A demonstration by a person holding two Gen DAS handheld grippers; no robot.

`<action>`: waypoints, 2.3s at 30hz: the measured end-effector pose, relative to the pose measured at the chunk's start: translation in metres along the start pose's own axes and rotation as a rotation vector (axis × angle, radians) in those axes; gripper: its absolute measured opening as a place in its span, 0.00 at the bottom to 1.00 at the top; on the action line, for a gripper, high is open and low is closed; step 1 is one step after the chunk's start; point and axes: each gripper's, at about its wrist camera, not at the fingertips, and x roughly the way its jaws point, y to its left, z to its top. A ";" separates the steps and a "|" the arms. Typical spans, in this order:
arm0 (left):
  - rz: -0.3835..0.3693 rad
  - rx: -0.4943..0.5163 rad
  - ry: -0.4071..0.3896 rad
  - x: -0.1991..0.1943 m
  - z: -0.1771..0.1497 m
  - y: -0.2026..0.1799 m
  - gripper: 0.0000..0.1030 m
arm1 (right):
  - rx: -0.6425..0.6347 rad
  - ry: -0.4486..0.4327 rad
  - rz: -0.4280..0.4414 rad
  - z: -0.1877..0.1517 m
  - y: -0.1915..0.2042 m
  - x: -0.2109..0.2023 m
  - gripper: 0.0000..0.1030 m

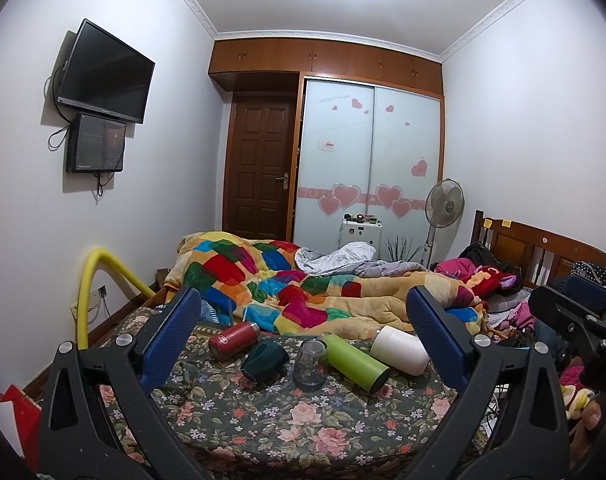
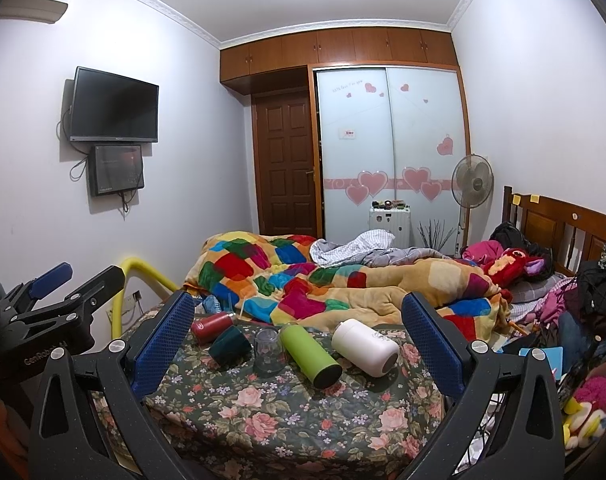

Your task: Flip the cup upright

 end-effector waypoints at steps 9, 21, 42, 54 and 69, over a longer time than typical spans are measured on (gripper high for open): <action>0.000 -0.002 0.001 0.000 0.003 0.004 1.00 | -0.006 0.003 0.002 0.000 0.000 0.000 1.00; -0.001 -0.003 0.000 0.001 0.003 0.005 1.00 | -0.009 0.000 0.002 0.007 0.005 -0.005 1.00; 0.017 -0.008 0.094 0.042 -0.016 0.015 1.00 | 0.010 0.075 -0.025 -0.011 -0.015 0.034 1.00; 0.079 0.071 0.412 0.195 -0.068 0.059 1.00 | 0.005 0.251 -0.101 -0.038 -0.037 0.111 1.00; -0.076 0.111 0.770 0.359 -0.173 0.095 0.93 | -0.009 0.485 -0.117 -0.090 -0.047 0.202 1.00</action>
